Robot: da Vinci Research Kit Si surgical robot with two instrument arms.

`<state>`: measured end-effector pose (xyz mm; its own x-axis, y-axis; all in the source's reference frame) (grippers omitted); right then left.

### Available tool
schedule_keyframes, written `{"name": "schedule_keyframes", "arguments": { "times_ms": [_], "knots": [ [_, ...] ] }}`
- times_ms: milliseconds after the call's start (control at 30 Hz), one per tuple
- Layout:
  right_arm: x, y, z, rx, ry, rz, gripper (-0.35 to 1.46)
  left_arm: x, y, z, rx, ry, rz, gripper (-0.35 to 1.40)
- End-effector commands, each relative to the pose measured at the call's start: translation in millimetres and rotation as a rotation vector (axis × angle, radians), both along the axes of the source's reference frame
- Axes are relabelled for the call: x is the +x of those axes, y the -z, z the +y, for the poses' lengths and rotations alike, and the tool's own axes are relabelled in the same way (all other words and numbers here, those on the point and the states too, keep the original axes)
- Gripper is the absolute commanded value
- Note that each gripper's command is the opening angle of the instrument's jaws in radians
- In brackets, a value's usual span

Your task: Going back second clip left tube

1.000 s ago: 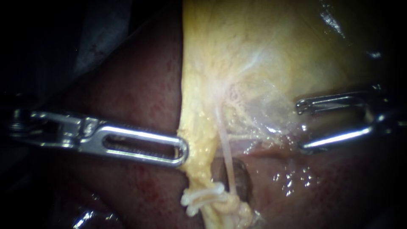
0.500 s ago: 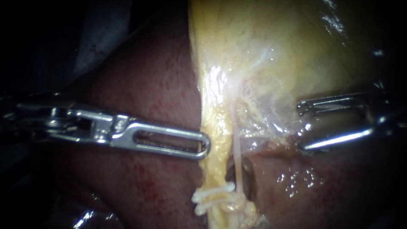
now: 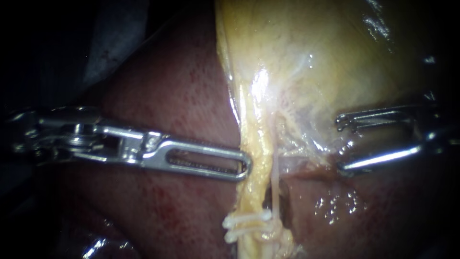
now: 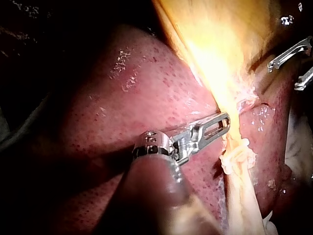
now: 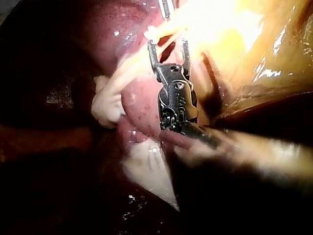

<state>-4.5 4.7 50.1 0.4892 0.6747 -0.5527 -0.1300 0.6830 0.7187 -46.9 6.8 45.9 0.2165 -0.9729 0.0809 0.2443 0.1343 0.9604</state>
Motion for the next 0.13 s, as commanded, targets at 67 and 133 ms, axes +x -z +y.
{"name": "schedule_keyframes", "arguments": {
  "times_ms": [67, 133],
  "knots": [
    [0.0, 0.0, 0.0, 0.000, 0.000, 0.000, 0.52, 0.1, 0.1, 0.0, 0.000, 0.000, 0.000, -0.35],
    [0.0, 0.0, 0.0, 0.000, 0.000, 0.000, 0.52, 0.1, 0.1, 0.0, 0.000, -0.001, 0.000, -0.35]
  ]
}}
